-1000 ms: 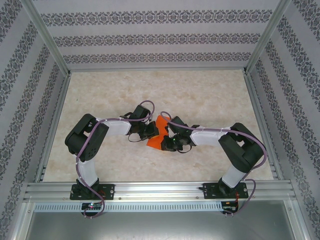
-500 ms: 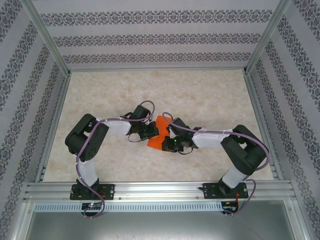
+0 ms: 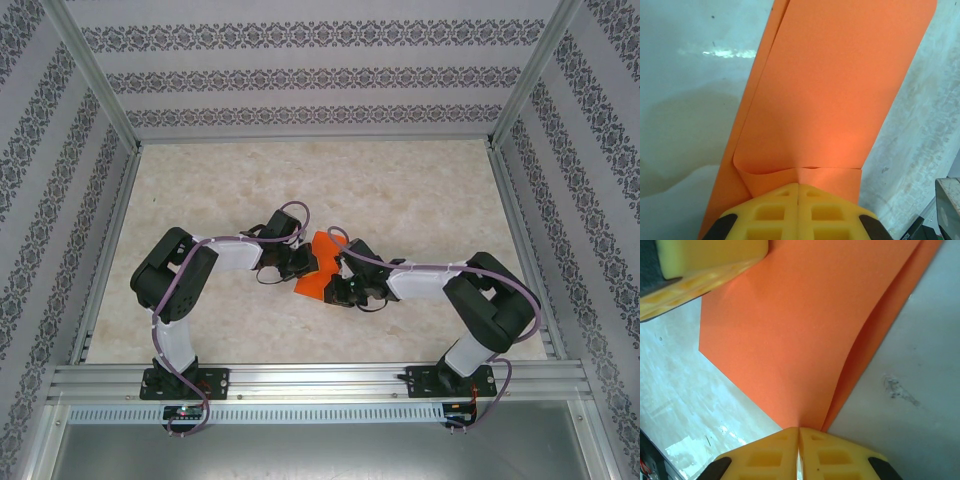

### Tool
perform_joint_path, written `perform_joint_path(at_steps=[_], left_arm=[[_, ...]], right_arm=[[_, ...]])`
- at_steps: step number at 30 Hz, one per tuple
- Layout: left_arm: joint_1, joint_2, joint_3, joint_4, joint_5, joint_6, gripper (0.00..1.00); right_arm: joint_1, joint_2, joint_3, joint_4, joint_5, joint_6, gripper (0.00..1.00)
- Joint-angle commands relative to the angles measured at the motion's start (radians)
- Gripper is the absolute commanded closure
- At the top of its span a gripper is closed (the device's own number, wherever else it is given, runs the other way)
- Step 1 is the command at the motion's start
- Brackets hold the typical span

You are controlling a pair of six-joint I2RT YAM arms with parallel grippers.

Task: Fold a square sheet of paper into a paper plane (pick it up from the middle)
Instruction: Fold the triangle a second time at the center of the table.

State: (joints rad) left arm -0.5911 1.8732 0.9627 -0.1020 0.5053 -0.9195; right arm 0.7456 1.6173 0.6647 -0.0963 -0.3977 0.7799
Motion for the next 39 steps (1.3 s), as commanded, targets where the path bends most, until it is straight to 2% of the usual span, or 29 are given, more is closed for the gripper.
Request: perform_joint_path(at_steps=[1,8,16,19,23,32,39], left_arm=[[-0.001,0.045,0.001,-0.070,-0.045,0.025,0.99],[-0.001,0.044,0.002,-0.064,-0.042,0.019,0.99],[0.000,0.047,0.005,-0.061,-0.037,0.019,0.99],[0.000,0.047,0.006,-0.066,-0.037,0.022,0.99],[0.000,0.046,0.009,-0.068,-0.039,0.025,0.99],[-0.001,0.043,-0.004,-0.069,-0.046,0.019,0.99],[0.000,0.044,0.003,-0.071,-0.045,0.020,0.99]], right_arm=[[0.012,-0.016,-0.033,-0.093,-0.002,0.016,0.89],[0.017,-0.131,0.032,-0.014,0.014,0.050,0.88],[0.017,0.054,0.138,0.026,0.024,0.037,0.88],[0.009,0.111,0.137,0.065,0.032,0.046,0.88],[0.011,0.176,0.112,0.018,0.042,0.031,0.88],[0.009,0.027,0.072,-0.017,0.006,0.027,0.87],[0.009,0.110,-0.022,0.039,-0.013,0.053,0.87]])
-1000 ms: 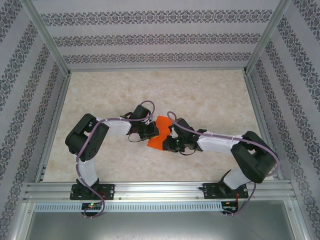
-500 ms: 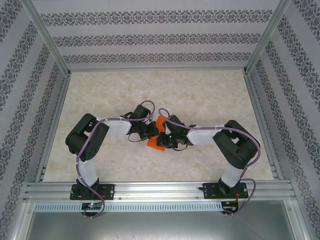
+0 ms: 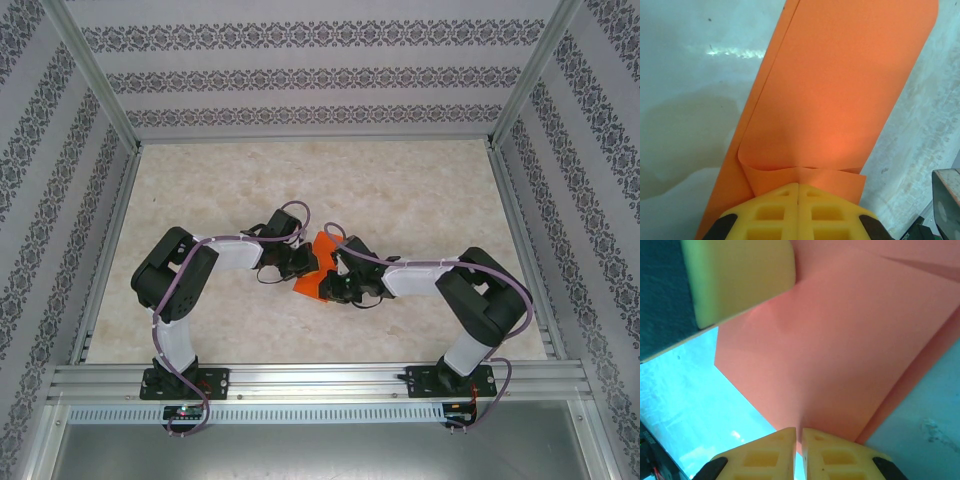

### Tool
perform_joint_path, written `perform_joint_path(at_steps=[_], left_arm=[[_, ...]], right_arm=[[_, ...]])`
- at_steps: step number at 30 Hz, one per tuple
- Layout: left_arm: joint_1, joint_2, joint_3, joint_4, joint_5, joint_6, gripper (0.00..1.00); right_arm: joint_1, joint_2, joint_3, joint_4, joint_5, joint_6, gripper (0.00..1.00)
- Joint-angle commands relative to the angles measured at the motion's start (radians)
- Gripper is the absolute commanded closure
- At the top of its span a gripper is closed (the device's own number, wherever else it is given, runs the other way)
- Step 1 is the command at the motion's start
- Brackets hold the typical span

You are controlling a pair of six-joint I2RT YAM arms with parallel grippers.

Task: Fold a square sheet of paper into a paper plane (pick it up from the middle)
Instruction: Fold the triangle a second time at the center of the table.

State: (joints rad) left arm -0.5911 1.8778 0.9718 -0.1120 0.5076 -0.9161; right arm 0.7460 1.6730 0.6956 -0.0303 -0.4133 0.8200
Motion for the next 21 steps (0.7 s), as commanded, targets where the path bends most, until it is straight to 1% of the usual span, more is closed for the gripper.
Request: perform_joint_path(at_steps=[1,4,8,10,12,13,15,18,21], left_arm=[[0.000,0.038,-0.007,-0.062,-0.048,0.019,0.99],[-0.001,0.039,-0.008,-0.063,-0.049,0.019,0.99],[0.000,0.041,-0.007,-0.061,-0.047,0.017,0.99],[-0.001,0.041,-0.007,-0.060,-0.047,0.016,0.99],[0.000,0.044,-0.006,-0.057,-0.046,0.017,0.99],[0.000,0.044,-0.004,-0.057,-0.042,0.017,0.99],[0.000,0.043,0.000,-0.063,-0.043,0.020,0.99],[0.000,0.031,-0.006,-0.072,-0.052,0.023,0.99],[-0.001,0.030,-0.011,-0.060,-0.048,0.017,0.99]], right_arm=[[0.011,0.053,-0.054,-0.048,0.008,0.014,0.87],[0.024,0.001,-0.065,-0.070,0.016,0.010,0.87],[0.043,-0.095,-0.064,-0.050,-0.019,0.006,0.87],[0.052,-0.081,-0.060,-0.054,-0.005,-0.003,0.87],[0.045,-0.021,-0.050,-0.089,0.024,-0.012,0.89],[0.039,0.006,-0.047,-0.093,0.018,-0.014,0.90],[0.041,0.005,-0.047,-0.073,0.004,-0.006,0.90],[0.044,-0.084,-0.027,-0.078,0.010,0.002,0.90],[0.037,-0.166,0.019,-0.075,0.057,0.007,0.88]])
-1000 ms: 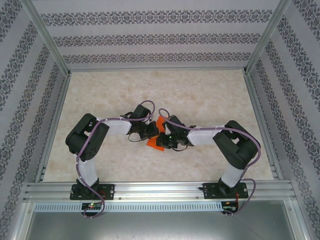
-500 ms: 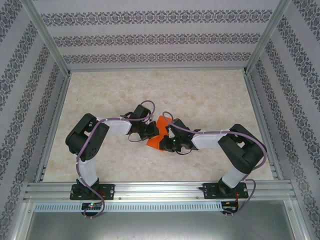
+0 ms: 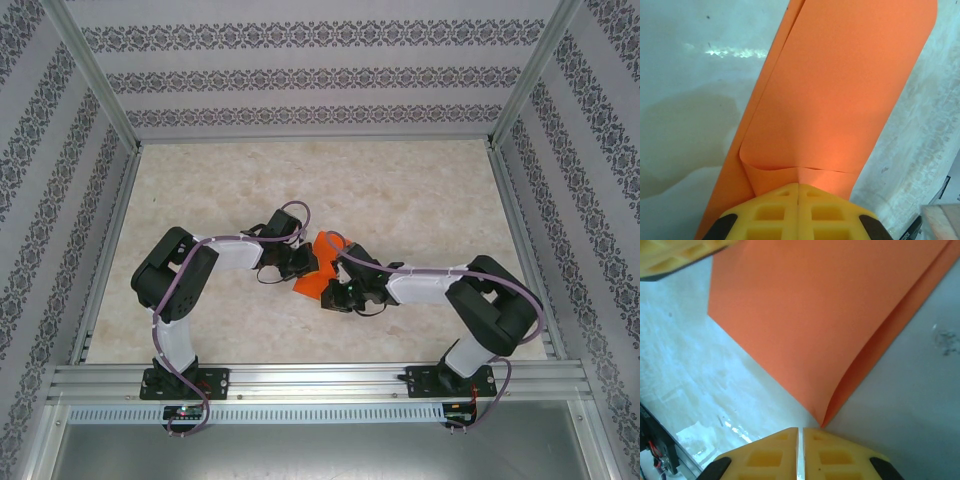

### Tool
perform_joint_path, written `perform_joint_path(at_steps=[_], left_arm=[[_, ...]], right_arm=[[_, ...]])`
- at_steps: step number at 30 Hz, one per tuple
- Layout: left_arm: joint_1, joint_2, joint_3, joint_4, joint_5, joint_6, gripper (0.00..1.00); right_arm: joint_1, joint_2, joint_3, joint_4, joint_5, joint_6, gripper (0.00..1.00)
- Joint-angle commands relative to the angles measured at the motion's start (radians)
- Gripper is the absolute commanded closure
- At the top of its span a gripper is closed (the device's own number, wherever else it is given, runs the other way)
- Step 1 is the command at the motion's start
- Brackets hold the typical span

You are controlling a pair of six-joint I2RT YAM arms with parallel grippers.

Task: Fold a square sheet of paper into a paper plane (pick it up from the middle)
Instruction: Fold the triangle a second time at the center of the table.

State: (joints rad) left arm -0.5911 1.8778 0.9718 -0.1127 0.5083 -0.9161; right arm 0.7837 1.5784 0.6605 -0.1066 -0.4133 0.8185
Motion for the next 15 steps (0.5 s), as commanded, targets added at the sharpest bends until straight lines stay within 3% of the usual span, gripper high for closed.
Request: perform_joint_path(at_steps=[1,4,9,15], left_arm=[[-0.001,0.031,-0.014,-0.051,-0.042,0.011,0.99],[-0.001,0.032,-0.007,-0.056,-0.041,0.015,0.99],[0.000,0.031,0.007,-0.075,-0.044,0.023,0.99],[0.000,0.032,0.007,-0.071,-0.046,0.023,0.99]], right_arm=[[-0.003,-0.083,0.069,0.017,0.072,0.010,0.88],[-0.014,-0.046,0.086,0.040,0.119,0.014,0.87],[-0.025,0.088,0.074,0.125,0.043,0.044,0.89],[-0.018,0.144,0.015,0.110,0.053,0.050,0.89]])
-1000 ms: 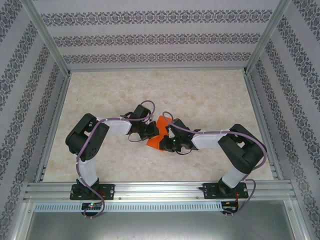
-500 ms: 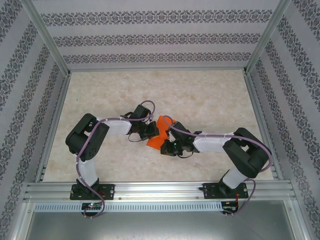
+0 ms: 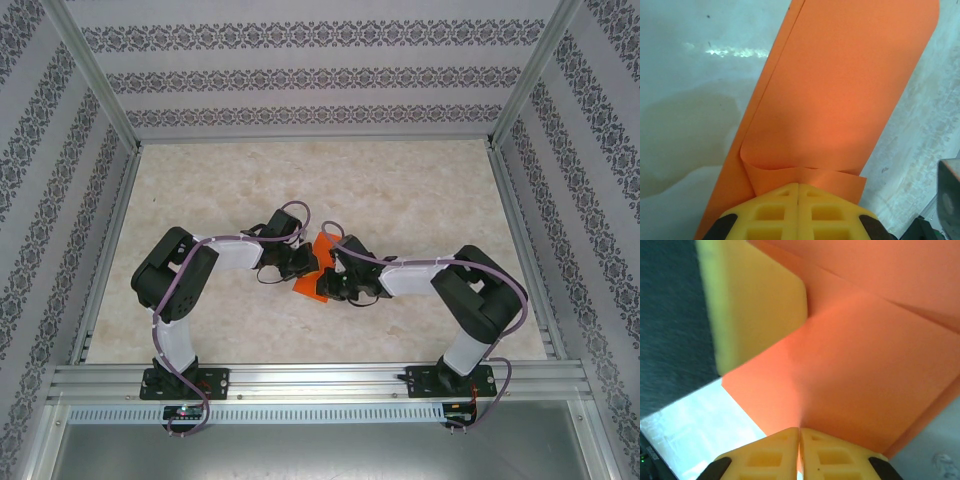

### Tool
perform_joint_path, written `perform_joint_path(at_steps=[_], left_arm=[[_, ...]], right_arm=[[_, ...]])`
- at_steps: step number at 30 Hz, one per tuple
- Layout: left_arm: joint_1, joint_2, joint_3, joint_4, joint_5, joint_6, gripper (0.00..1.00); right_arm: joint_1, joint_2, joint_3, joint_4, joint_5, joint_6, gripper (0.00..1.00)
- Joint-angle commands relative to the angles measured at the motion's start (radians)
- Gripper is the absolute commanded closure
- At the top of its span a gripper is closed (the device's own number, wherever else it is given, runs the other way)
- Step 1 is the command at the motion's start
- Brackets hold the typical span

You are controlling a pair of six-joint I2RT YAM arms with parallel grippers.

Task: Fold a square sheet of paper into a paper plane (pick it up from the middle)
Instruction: Fold the triangle a second time at the center of the table.

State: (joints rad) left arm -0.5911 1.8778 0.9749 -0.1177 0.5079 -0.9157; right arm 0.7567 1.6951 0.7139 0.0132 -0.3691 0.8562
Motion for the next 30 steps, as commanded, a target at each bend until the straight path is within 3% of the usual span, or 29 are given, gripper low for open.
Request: perform_joint_path(at_steps=[1,8,17,20,26,30], left_arm=[[0.000,0.032,0.004,-0.065,-0.044,0.022,0.99],[0.000,0.007,-0.001,-0.046,-0.046,0.017,0.95],[-0.001,-0.126,-0.035,0.068,0.002,-0.029,0.75],[-0.002,-0.164,-0.067,0.063,0.015,-0.040,0.77],[-0.018,-0.148,-0.090,0.068,0.057,-0.058,0.92],[-0.040,-0.114,-0.076,0.106,0.081,-0.066,0.94]], right_arm=[[0.009,0.025,-0.051,-0.007,0.009,0.013,0.89],[0.009,-0.054,-0.085,-0.005,0.002,0.012,0.89],[0.001,-0.005,-0.077,0.011,-0.005,0.007,0.90],[0.001,-0.002,-0.077,0.014,-0.006,0.010,0.90],[0.001,-0.001,-0.076,0.014,-0.001,0.010,0.90],[0.002,-0.002,-0.074,0.007,0.001,0.010,0.90]])
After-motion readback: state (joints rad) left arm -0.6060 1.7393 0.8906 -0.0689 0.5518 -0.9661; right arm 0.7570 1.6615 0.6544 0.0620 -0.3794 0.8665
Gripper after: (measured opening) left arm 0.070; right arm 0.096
